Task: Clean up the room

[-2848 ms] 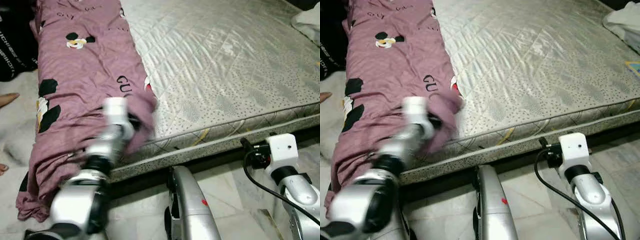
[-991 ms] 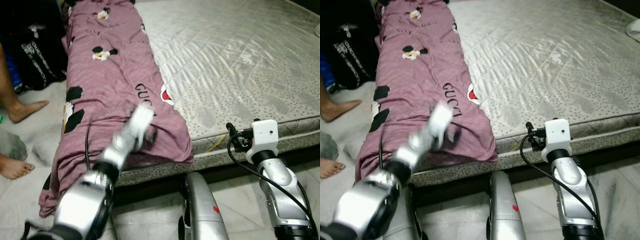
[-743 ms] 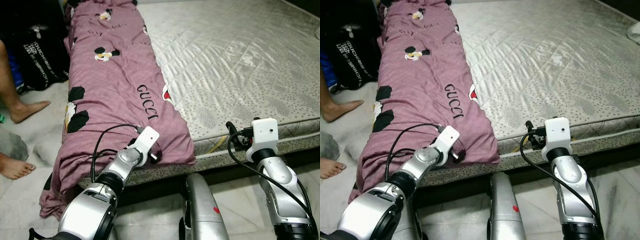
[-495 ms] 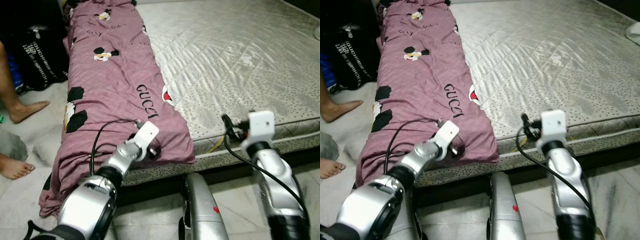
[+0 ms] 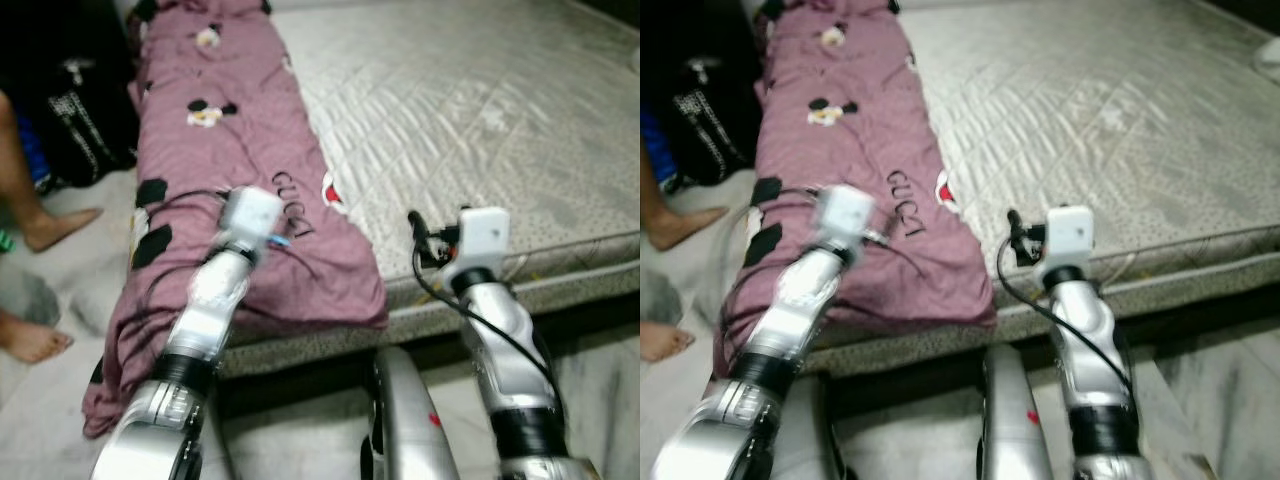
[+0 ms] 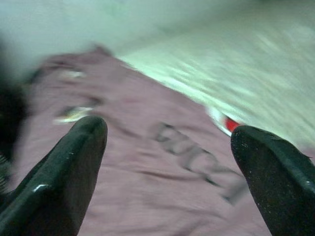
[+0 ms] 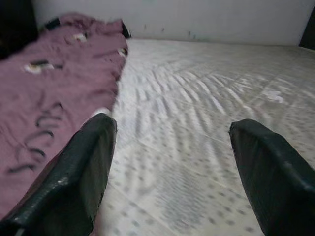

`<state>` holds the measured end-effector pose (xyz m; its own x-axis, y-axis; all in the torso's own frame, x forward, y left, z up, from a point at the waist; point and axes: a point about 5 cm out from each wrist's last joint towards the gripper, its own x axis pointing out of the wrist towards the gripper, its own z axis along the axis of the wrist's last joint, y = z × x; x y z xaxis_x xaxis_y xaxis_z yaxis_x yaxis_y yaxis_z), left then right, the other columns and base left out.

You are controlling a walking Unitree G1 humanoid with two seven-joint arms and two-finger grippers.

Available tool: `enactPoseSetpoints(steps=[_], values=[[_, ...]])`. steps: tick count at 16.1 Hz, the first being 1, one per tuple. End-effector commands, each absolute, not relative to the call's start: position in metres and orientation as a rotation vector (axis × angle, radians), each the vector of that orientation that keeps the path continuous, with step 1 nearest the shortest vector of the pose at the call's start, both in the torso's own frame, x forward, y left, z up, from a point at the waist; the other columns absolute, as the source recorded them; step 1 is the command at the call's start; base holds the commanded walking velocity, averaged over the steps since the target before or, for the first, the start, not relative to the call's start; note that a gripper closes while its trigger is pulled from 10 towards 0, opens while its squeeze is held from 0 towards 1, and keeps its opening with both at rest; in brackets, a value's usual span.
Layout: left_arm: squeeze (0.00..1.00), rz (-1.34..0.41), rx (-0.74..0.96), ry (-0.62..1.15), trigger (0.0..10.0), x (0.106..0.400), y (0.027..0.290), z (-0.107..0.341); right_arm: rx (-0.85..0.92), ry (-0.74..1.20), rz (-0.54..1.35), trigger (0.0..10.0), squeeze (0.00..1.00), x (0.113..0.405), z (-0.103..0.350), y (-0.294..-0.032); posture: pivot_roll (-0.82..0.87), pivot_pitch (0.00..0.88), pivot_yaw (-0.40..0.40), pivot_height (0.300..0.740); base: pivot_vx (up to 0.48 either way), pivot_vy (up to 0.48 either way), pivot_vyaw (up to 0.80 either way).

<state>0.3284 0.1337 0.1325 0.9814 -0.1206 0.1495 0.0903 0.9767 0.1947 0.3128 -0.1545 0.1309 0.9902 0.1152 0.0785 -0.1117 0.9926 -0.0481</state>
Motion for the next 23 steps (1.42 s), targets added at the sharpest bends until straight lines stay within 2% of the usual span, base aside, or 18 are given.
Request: enactPoseSetpoints(steps=[1,3,6,8,10,18,23], values=[[0.0,0.004,0.131,-0.255,10.0,0.32,0.152,0.149,-0.042,-0.09,0.143,10.0,0.0,0.317,0.131,-0.142,-0.02,0.0,0.033,0.495,0.0,0.0,0.0],[0.0,0.196,0.103,-0.228,10.0,0.296,0.189,0.141,0.036,-0.122,0.145,10.0,0.0,0.331,0.141,-0.127,0.02,0.0,0.018,0.495,0.0,0.0,0.0],[0.0,0.26,0.109,-0.238,10.0,0.281,0.206,0.142,0.05,-0.157,0.153,10.0,0.0,0.338,0.151,-0.12,0.04,0.0,0.002,0.505,0.0,0.0,0.0],[0.0,0.275,0.122,-0.227,10.0,0.272,0.209,0.141,0.049,-0.159,0.148,10.0,0.0,0.339,0.151,-0.122,0.05,0.0,-0.001,0.525,0.0,0.0,0.0],[0.0,0.283,0.15,-0.173,10.0,0.266,0.209,0.132,0.048,-0.128,0.098,10.0,0.0,0.339,0.139,-0.136,0.05,0.0,0.002,0.555,0.0,0.0,0.0],[0.0,0.288,0.199,-0.157,10.0,0.286,0.207,0.138,0.042,-0.148,0.047,10.0,0.0,0.349,0.14,-0.143,0.03,0.0,0.033,0.66,0.0,0.0,0.0],[0.0,0.29,0.192,-0.161,10.0,0.291,0.208,0.141,0.021,-0.165,0.022,10.0,0.0,0.352,0.142,-0.15,0.03,0.0,0.032,0.705,0.0,0.0,0.0]])
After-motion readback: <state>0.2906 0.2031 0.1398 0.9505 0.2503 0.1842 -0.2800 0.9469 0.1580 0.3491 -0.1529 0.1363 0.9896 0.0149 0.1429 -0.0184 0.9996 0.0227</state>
